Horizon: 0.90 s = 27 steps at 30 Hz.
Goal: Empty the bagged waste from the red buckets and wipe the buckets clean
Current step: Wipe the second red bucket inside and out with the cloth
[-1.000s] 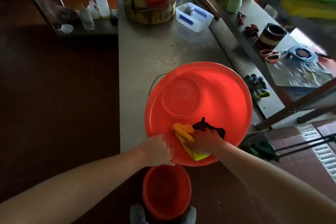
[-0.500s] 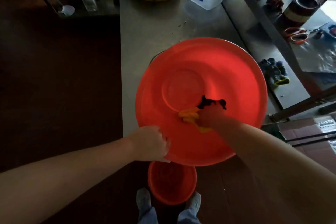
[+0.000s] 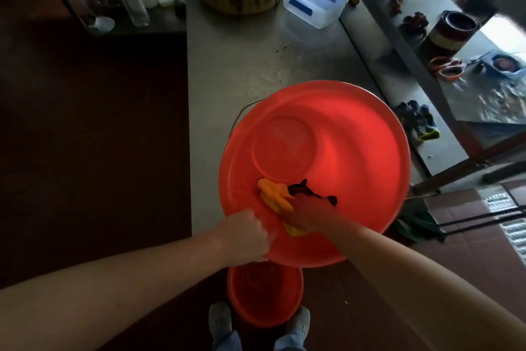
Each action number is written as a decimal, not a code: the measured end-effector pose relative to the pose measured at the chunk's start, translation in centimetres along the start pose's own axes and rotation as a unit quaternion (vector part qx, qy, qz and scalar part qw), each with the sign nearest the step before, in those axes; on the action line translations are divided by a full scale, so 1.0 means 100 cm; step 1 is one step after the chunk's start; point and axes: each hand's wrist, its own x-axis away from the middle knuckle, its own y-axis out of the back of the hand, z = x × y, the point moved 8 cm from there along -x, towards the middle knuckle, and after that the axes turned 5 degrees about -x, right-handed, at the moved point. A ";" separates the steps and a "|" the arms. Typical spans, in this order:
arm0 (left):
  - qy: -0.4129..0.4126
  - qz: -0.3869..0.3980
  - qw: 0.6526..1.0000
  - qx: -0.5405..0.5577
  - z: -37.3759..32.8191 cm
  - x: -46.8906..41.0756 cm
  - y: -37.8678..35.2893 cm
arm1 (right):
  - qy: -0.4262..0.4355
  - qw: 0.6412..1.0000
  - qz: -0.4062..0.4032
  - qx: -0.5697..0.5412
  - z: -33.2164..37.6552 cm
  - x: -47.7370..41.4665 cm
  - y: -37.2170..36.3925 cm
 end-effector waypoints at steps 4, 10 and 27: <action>0.040 0.035 0.998 0.016 -0.005 -0.003 -0.001 | -0.020 0.977 -0.034 0.209 -0.035 0.009 0.026; 0.104 0.077 0.991 0.031 -0.008 -0.010 -0.004 | -0.072 0.957 -0.066 0.274 -0.049 0.020 0.041; 0.090 -0.179 0.979 -0.027 0.024 0.006 0.012 | -0.058 0.997 -0.029 0.032 -0.002 0.030 0.011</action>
